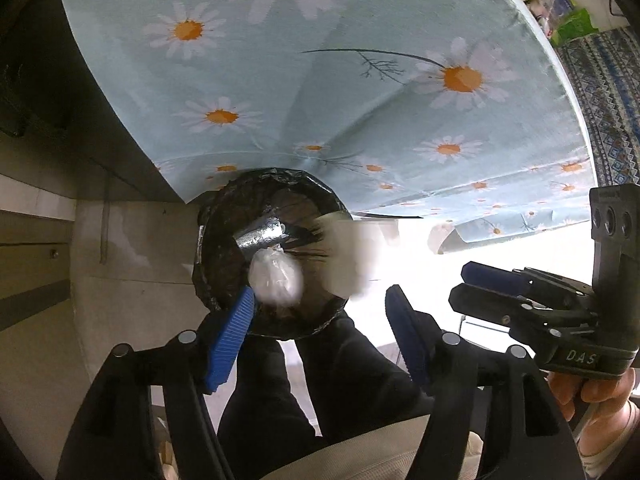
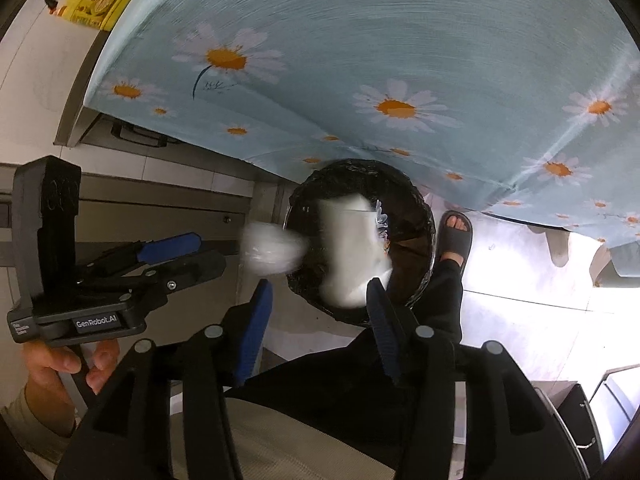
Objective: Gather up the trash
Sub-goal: 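Lower both held items over the black bin and open both tools, then raise both tools back over the counter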
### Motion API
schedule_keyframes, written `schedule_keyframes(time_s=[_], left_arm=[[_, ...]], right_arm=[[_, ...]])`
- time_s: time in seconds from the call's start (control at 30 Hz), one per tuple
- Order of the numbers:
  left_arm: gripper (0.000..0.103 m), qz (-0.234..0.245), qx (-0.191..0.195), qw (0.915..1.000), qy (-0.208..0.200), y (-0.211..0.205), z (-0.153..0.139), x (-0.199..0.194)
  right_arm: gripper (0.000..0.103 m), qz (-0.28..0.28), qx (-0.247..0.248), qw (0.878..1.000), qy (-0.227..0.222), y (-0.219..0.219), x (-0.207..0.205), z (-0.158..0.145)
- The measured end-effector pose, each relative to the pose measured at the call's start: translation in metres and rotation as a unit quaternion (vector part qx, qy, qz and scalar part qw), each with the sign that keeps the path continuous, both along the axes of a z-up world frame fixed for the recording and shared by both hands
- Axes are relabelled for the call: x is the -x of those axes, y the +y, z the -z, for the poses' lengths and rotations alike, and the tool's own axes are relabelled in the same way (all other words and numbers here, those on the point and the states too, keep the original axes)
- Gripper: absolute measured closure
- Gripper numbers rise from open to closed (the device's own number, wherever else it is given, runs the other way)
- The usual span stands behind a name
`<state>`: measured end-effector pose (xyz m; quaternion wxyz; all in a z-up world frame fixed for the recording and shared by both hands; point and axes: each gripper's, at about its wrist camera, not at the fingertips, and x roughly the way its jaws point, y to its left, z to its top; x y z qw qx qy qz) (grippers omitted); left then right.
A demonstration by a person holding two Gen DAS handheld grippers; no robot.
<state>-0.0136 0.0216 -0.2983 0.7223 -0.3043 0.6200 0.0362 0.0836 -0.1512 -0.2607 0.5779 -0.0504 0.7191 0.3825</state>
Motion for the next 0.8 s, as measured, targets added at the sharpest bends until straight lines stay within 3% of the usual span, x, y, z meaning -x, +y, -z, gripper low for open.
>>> schedule_keyframes(time_s=[0.5, 0.8], left_arm=[[0.037, -0.005, -0.014, 0.9998, -0.014, 0.001, -0.018, 0.004], [0.037, -0.003, -0.029, 0.9987, -0.041, 0.003, -0.047, 0.005]], right_arm=[[0.053, 0.011, -0.016, 1.000, -0.018, -0.013, -0.001, -0.025], [0.053, 0.021, -0.027, 0.999, -0.039, -0.018, -0.001, -0.050]])
